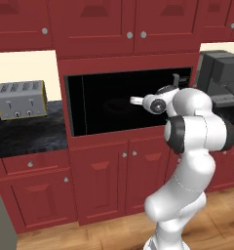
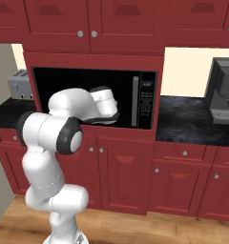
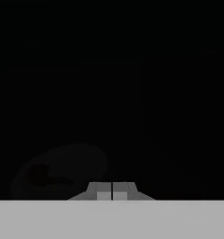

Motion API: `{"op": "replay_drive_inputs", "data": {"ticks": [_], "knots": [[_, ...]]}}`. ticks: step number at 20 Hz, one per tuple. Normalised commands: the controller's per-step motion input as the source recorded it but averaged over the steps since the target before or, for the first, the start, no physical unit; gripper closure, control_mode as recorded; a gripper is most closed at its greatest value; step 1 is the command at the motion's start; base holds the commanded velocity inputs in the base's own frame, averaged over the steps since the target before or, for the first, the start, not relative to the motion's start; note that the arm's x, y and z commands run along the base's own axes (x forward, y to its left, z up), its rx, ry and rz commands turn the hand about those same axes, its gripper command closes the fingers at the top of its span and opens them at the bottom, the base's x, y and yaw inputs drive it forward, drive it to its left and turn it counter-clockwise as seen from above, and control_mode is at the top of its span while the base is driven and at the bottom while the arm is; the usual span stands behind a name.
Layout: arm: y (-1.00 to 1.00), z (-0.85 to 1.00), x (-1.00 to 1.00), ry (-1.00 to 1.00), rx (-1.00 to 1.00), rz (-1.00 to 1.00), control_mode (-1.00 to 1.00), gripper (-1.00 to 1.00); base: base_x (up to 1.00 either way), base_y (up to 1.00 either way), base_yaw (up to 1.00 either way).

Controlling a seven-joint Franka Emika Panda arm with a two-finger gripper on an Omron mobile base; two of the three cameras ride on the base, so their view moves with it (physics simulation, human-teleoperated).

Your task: Transport the chicken drumstick from the fridge to the microwave and turn on the microwave.

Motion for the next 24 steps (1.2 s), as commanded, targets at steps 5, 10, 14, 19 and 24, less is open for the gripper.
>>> {"op": "replay_drive_inputs", "data": {"ticks": [5, 10, 14, 19, 24], "knots": [[-0.15, 0.00, -0.82, -0.04, 0.16, 0.00, -1.00, 1.00, 0.00, 0.00, 0.00], [-0.12, 0.05, -0.82, 0.00, 0.13, 0.00, -1.00, 1.00, 0.00, 0.00, 0.00], [-0.11, 0.14, -0.77, 0.00, 0.12, 0.00, -1.00, 1.00, 0.00, 0.00, 0.00], [-0.07, 0.18, -0.56, 0.00, 0.11, 0.00, -1.00, 1.00, 0.00, 0.00, 0.00], [-0.12, 0.12, -0.31, 0.00, 0.12, 0.00, -1.00, 1.00, 0.00, 0.00, 0.00]]}}
